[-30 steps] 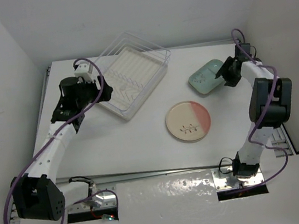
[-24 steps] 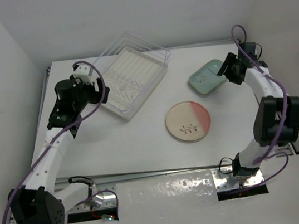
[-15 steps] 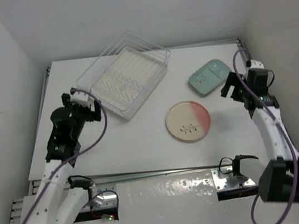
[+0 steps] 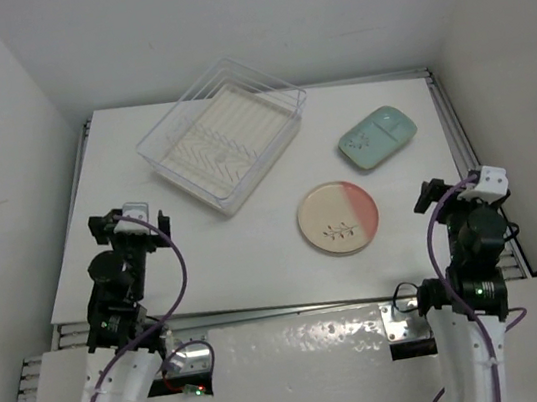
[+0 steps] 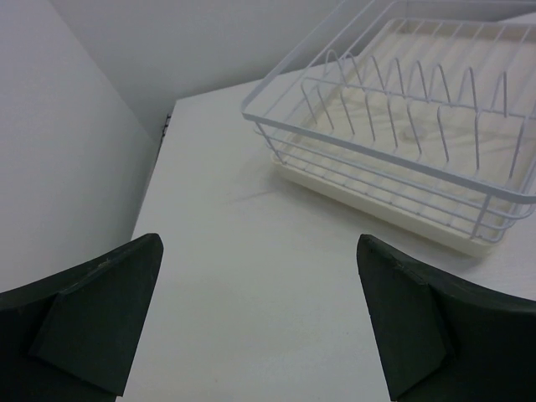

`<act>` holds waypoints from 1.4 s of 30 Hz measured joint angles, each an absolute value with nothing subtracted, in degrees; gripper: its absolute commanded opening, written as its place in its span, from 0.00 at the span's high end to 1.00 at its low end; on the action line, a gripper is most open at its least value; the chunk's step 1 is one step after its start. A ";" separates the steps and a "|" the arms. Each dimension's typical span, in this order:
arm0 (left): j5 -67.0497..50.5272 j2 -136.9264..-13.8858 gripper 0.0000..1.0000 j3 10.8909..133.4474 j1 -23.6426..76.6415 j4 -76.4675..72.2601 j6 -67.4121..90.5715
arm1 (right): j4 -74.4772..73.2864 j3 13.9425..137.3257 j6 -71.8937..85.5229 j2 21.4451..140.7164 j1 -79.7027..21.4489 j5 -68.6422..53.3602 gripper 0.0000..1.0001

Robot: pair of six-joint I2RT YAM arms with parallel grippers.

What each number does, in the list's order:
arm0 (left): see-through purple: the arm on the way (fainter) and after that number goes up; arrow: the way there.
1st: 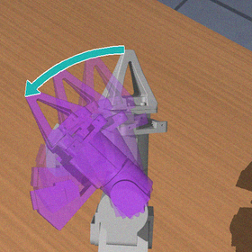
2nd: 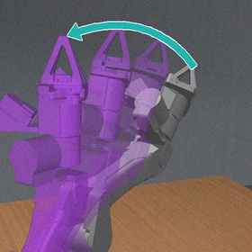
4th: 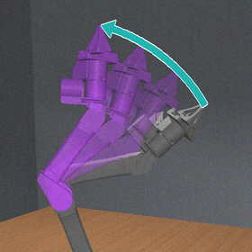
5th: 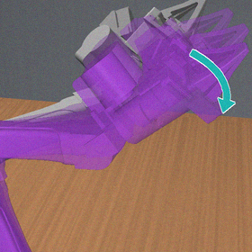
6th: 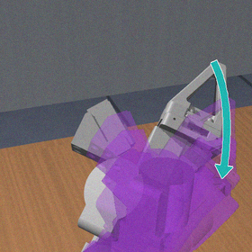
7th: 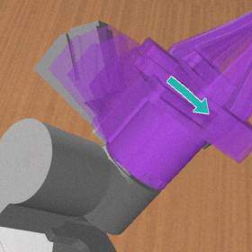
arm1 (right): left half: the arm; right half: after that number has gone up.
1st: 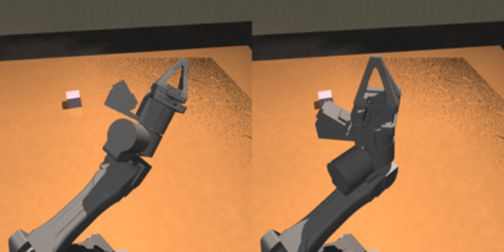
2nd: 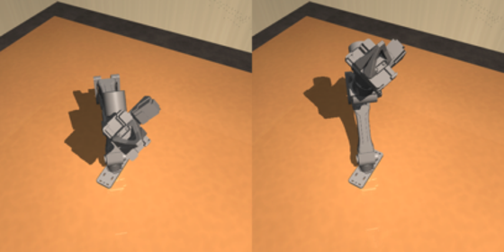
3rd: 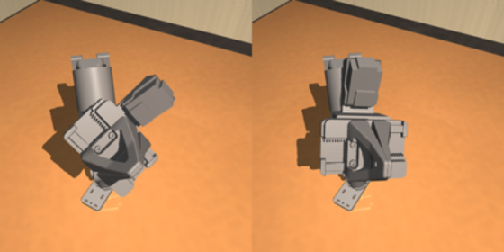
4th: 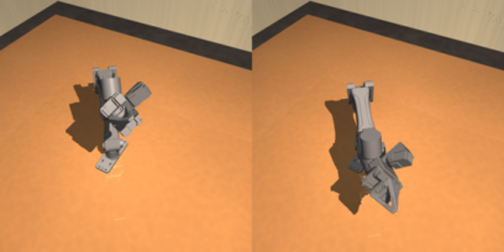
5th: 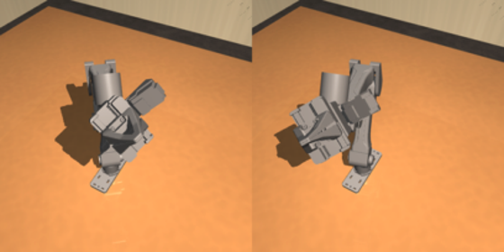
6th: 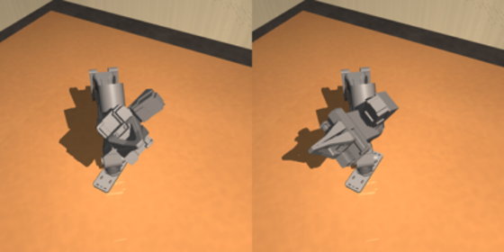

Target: Unload the plates from the dish rack

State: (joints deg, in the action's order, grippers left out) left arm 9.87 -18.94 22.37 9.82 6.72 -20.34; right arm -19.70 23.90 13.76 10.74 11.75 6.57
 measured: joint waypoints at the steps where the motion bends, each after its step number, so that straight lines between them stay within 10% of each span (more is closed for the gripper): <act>1: 10.33 -18.65 0.00 22.39 9.82 6.94 -19.40 | -20.16 23.92 13.37 9.85 11.77 7.60 0.01; 42: 15.00 -19.25 0.00 24.64 9.82 14.96 -10.55 | -31.70 28.93 6.44 7.84 11.75 11.46 0.01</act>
State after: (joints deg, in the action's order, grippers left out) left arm 15.00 -19.25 24.64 9.82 14.96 -10.55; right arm -31.70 28.93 6.44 7.84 11.75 11.46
